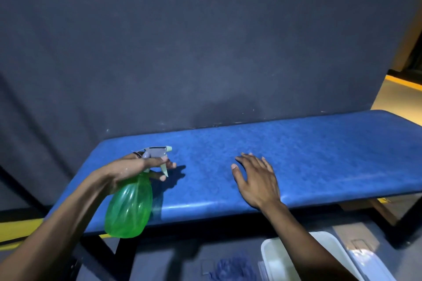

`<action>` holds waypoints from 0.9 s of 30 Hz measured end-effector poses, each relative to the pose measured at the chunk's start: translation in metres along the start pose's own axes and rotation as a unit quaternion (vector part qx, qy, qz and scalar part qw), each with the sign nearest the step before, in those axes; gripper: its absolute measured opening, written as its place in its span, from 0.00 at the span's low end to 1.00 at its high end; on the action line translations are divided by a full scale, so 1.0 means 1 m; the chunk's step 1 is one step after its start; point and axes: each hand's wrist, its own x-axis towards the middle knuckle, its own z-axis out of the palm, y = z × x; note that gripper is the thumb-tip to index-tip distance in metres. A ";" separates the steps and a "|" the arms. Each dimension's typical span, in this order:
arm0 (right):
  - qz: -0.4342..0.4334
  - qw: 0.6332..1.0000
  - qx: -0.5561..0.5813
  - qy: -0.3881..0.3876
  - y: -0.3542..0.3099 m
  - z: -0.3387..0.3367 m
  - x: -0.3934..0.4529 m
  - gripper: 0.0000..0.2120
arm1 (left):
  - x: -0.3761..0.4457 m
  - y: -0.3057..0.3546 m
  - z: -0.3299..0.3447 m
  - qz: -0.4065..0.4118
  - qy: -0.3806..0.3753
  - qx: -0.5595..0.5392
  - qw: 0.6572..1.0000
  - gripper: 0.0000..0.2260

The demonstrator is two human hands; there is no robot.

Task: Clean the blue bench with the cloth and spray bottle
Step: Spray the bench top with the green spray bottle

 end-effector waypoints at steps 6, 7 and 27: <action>0.000 1.000 0.003 0.002 0.001 0.002 0.000 0.28 | 0.002 0.001 0.001 0.062 0.018 0.082 0.995 0.18; 0.001 1.000 0.006 0.001 0.001 0.002 0.000 0.27 | 0.003 0.001 0.003 0.068 0.042 0.060 0.995 0.16; 0.012 1.000 0.009 -0.017 -0.001 -0.001 0.002 0.26 | 0.013 0.040 0.050 0.107 0.011 0.135 0.985 0.13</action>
